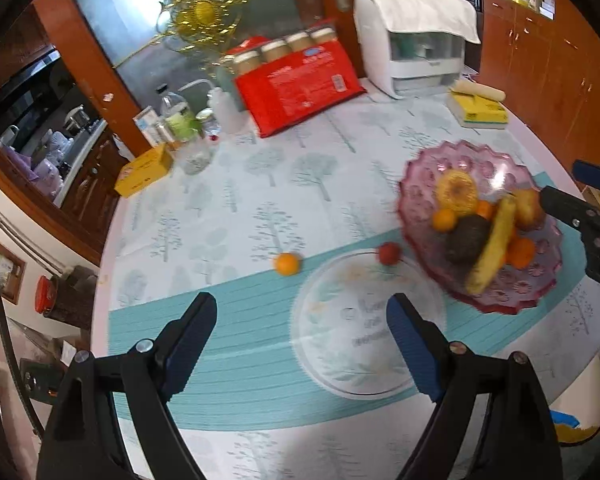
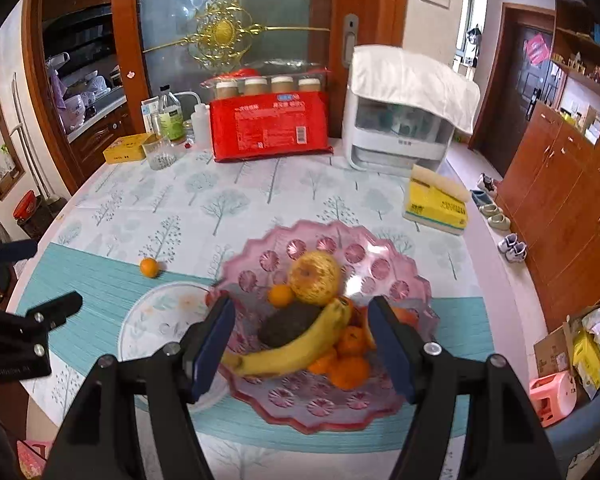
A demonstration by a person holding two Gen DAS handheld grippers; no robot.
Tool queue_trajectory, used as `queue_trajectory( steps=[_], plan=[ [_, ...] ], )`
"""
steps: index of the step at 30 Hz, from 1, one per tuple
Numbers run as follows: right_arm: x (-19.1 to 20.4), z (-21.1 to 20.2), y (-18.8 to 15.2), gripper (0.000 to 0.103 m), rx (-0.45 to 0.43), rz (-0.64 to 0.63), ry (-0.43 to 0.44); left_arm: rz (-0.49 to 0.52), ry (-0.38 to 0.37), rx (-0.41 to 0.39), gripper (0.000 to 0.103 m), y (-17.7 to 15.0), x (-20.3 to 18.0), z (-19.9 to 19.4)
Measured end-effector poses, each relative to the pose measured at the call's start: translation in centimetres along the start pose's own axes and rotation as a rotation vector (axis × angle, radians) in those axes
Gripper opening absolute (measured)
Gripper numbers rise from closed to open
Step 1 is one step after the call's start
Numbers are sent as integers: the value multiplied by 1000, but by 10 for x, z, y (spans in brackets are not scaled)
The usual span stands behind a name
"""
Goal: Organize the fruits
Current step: 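Move both open tools toward the last mandarin and small red fruit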
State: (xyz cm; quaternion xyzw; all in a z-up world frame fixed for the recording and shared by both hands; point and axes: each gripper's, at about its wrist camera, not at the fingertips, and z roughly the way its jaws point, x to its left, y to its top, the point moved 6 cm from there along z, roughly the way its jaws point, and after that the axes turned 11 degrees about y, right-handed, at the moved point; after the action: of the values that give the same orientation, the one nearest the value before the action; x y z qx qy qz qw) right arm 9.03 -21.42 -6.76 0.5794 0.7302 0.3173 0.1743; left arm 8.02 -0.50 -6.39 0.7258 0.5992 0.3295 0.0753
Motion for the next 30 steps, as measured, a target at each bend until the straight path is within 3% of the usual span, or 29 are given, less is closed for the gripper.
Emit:
queue_trajectory(
  steps=[8,14,21,30],
  plan=[
    [63,19,17,69,-5,0,-18,22,51,-23,86,3,81,27],
    [101,51,10,69,33,58,-4,45,9,7,86,-1,115,77],
    [124,85,-16,69,56,144,-21,90,-117,50,86,4,93,141],
    [109,127,-61,69,33,315,-128,114,-256,78,86,9,27,216]
  ],
)
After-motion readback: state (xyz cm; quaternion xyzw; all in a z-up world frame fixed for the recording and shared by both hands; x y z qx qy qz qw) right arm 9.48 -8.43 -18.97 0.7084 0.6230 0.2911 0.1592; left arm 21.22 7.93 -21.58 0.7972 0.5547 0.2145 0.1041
